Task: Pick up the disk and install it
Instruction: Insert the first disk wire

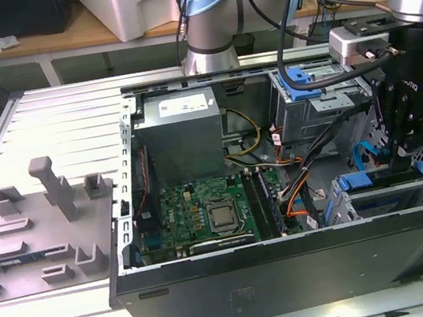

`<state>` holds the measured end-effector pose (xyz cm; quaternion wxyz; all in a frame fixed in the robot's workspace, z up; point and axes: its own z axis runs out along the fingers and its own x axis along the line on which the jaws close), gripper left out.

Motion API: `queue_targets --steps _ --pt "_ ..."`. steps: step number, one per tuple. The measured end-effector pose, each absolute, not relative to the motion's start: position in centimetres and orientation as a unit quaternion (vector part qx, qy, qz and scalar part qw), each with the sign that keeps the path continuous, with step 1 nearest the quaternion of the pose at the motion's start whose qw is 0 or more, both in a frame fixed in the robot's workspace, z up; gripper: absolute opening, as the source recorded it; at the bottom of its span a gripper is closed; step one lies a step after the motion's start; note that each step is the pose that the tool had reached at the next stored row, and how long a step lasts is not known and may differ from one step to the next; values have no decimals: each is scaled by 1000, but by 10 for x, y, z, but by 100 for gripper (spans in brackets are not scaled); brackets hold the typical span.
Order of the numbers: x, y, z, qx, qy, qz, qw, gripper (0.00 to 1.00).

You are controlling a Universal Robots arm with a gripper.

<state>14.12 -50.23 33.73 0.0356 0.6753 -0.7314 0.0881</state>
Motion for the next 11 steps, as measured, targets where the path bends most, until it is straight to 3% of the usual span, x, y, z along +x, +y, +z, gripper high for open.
queue_targets --steps 11 --pt "141 -502 339 675 -731 88 36 17"
